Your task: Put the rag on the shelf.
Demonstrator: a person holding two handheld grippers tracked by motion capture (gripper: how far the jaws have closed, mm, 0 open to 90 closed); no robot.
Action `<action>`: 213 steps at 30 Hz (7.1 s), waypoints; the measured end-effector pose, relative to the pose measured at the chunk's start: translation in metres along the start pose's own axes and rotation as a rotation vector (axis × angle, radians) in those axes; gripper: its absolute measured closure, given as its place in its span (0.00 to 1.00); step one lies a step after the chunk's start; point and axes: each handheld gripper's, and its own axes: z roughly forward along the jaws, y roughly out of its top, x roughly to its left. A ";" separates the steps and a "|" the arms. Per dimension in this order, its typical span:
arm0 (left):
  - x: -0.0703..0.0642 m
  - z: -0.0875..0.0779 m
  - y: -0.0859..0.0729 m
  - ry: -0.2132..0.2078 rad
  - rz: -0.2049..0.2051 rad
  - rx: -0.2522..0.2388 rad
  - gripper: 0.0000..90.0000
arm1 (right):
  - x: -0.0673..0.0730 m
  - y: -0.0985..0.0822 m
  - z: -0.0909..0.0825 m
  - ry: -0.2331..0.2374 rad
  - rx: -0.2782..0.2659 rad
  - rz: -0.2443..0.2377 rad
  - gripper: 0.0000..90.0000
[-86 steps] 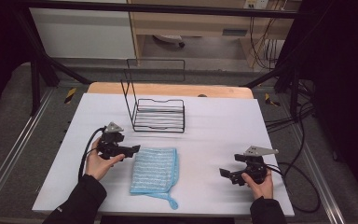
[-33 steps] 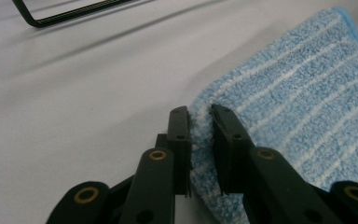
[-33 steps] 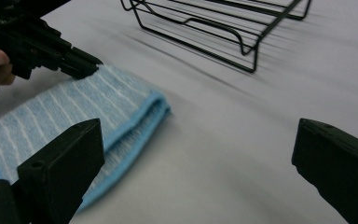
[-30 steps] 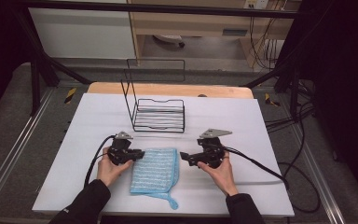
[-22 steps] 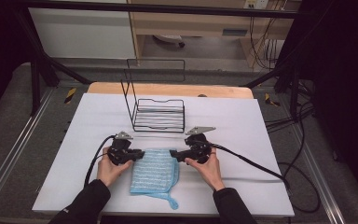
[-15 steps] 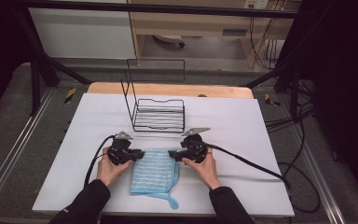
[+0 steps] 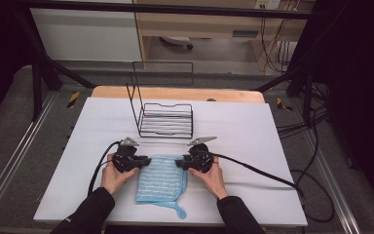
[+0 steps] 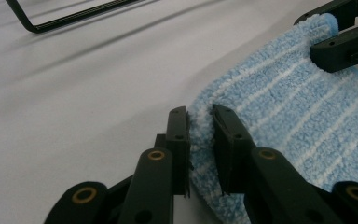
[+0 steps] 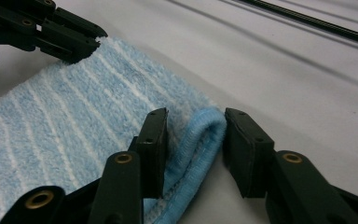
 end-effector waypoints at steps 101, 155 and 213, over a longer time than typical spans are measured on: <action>-0.051 -0.129 0.073 0.037 0.137 -0.571 0.91 | 0.064 0.073 -0.142 -0.043 -0.524 -0.173 0.91; -0.045 -0.197 0.173 0.096 0.131 -0.891 0.92 | 0.088 0.186 -0.188 -0.176 -0.804 -0.268 0.91; 0.000 -0.186 0.244 0.177 0.091 -0.897 0.92 | 0.050 0.266 -0.169 -0.221 -0.799 -0.245 0.92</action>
